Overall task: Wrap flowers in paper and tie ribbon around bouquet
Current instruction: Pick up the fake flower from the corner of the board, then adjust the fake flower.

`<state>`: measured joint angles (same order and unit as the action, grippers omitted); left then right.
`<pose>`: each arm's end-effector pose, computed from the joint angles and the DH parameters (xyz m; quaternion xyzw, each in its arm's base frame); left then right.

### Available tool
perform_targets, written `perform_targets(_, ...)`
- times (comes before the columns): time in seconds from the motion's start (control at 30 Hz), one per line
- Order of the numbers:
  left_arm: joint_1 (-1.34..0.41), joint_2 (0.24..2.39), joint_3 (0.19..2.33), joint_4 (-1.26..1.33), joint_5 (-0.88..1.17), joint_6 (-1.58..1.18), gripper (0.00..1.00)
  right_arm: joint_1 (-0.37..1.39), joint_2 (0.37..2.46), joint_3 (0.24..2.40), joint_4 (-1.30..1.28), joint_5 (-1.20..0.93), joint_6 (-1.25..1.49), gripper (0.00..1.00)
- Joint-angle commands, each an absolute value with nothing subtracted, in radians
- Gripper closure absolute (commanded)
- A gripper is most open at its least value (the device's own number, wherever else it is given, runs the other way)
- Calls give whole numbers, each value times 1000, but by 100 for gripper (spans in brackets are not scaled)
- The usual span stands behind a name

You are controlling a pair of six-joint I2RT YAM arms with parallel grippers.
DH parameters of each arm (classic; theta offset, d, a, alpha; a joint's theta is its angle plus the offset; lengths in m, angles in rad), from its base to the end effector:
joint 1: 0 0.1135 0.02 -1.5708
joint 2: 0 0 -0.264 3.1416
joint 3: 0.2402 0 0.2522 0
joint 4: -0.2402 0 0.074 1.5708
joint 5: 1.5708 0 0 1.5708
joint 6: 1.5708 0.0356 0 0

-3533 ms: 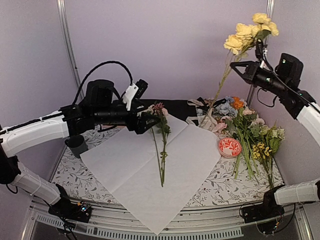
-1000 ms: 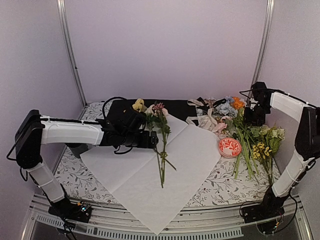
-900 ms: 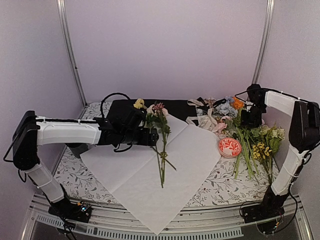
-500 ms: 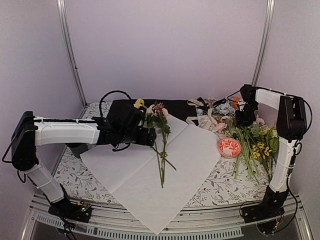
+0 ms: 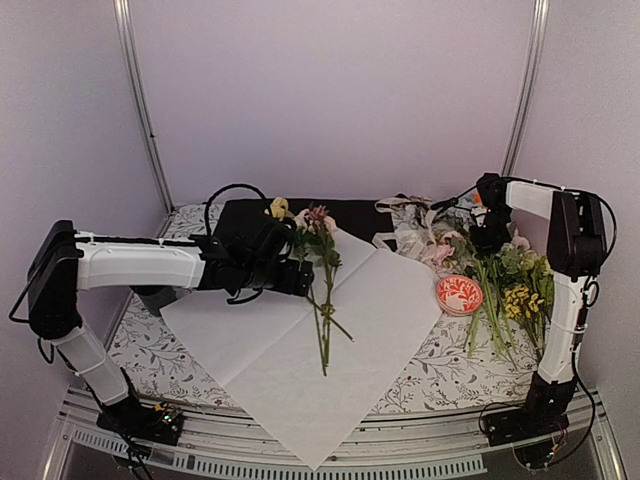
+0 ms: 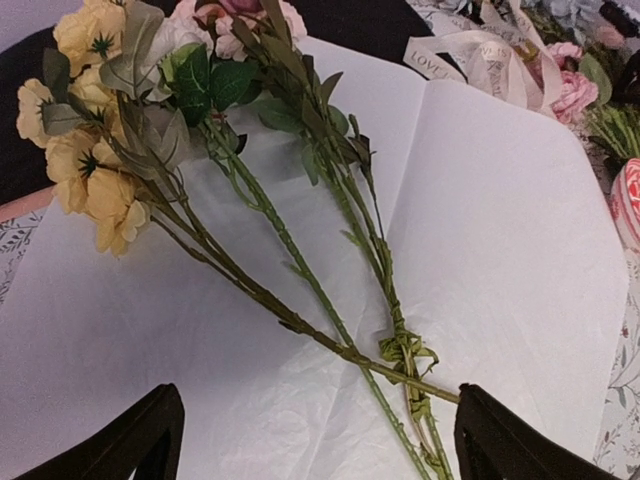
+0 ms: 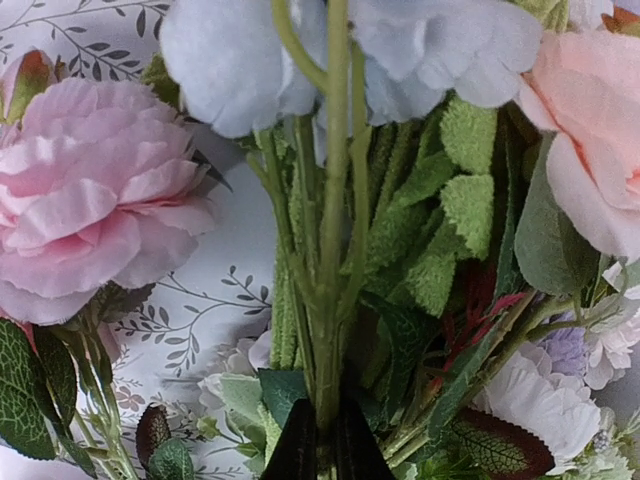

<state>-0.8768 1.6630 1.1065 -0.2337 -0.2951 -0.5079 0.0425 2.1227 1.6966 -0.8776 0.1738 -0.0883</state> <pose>0.2382 -0.2701 0.2212 0.1128 0.9095 -0.1356 0.3765 0.4349 0.0123 0.1865 -0.0530 0.9860 -0.0890 0.1306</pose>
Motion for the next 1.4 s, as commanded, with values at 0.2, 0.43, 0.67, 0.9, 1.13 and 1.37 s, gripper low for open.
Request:
perform_targets(0.2, -885, 1674, 1143, -235, -275, -481, 6, 48, 1891, 1663, -798, 343, -92, 100)
perform_targets(0.43, -886, 1665, 1142, -235, -278, -471, 5, 48, 1660, 1641, -725, 504, -62, 100)
perform_targets(0.67, -887, 1650, 1127, -220, -274, -464, 6, 48, 1398, 1546, -542, 267, -30, 100)
perform_targets(0.9, -888, 1636, 1123, -209, -262, -450, 5, 38, 1359, 1561, -664, 119, 101, 100)
perform_targets(1.13, -888, 1631, 1113, -195, -258, -438, 5, 142, 1662, 1549, -1041, 752, 191, 100)
perform_targets(1.37, -889, 1635, 1114, -183, -259, -426, 6, 447, 1562, 1389, -689, 638, -169, 100)
